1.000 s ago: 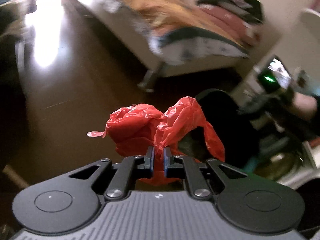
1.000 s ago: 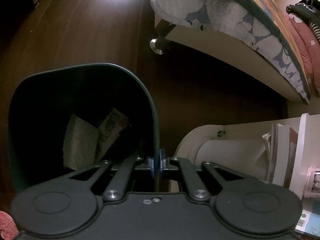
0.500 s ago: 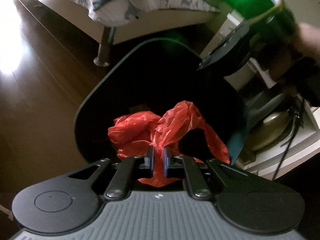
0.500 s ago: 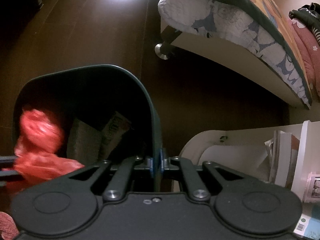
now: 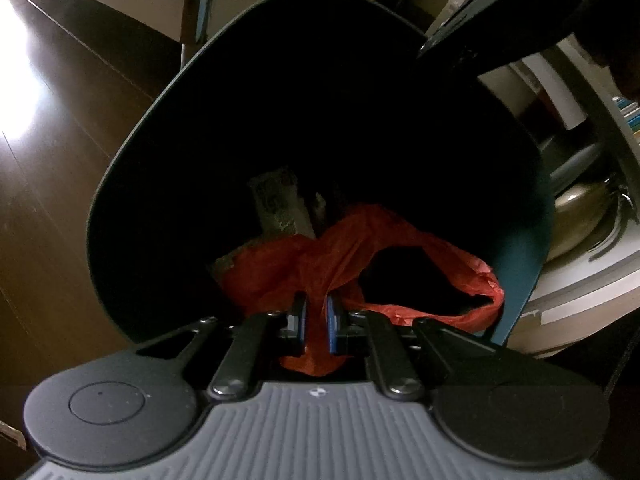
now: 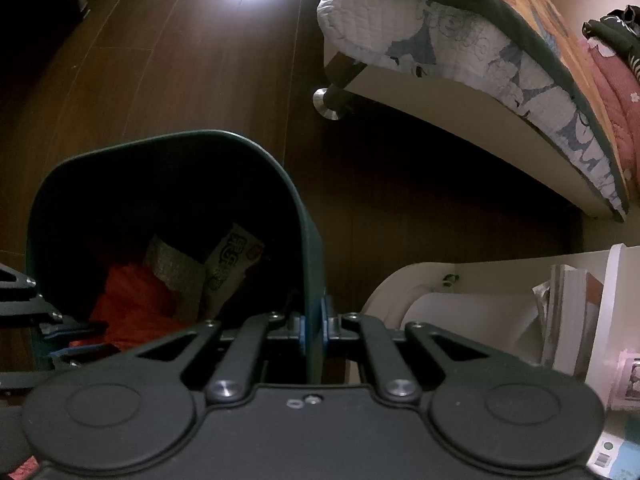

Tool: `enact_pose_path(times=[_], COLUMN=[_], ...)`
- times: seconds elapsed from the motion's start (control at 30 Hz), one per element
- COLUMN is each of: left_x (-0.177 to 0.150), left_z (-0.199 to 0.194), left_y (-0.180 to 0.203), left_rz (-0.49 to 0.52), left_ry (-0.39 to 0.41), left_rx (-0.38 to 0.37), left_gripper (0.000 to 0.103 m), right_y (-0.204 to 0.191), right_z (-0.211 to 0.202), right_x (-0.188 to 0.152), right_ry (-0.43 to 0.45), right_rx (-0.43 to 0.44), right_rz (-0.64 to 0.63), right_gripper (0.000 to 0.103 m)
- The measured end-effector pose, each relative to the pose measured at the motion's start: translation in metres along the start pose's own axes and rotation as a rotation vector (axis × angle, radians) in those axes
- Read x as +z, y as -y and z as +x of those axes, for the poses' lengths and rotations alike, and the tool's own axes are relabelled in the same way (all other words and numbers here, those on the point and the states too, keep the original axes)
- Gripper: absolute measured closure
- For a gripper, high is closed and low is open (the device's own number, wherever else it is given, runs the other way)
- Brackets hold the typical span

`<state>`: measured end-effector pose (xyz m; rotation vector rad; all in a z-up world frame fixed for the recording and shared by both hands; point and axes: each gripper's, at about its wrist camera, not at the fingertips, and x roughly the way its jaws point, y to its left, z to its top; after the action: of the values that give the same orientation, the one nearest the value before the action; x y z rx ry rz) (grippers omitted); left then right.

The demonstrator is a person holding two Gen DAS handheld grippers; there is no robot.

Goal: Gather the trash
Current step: 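Carry the red bag over the bin and open the left tool, then move the left tool back down to the cardboard strip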

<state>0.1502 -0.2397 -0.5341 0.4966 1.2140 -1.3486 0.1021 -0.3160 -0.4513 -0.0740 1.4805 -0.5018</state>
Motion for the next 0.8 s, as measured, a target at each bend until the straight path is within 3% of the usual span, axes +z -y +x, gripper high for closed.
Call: enact_pose_path(times=[0.13, 0.2, 0.37, 0.5, 0.63, 0.8], left_x=[0.001, 0.006, 0.002, 0.004, 0.001, -0.003], left_z=[0.003, 0.005, -0.004, -0.016, -0.026, -0.049], left_y=[-0.003, -0.003, -0.003, -0.006, -0.011, -0.017], left_rz=[-0.005, -0.004, -0.01, -0.013, -0.018, -0.029], left_ry=[-0.008, 0.0, 0.037, 0.064, 0.089, 0.132], left_rx=[-0.004, 0.004, 0.002, -0.004, 0.01, 0.016], left_gripper=[0.092, 0.086, 0.048, 0.047, 0.037, 0.037], right_y=[0.002, 0.002, 0.004, 0.005, 0.006, 0.007], right_z=[0.001, 0.001, 0.002, 0.003, 0.004, 0.005], right_x=[0.0, 0.0, 0.0, 0.001, 0.001, 0.002], right_ry=[0.003, 0.003, -0.001, -0.004, -0.004, -0.003], right_rx=[0.005, 0.005, 0.006, 0.004, 0.005, 0.005], right_rz=[0.002, 0.003, 0.007, 0.017, 0.029, 0.033], right_gripper=[0.097, 0.097, 0.097, 0.097, 0.097, 0.097])
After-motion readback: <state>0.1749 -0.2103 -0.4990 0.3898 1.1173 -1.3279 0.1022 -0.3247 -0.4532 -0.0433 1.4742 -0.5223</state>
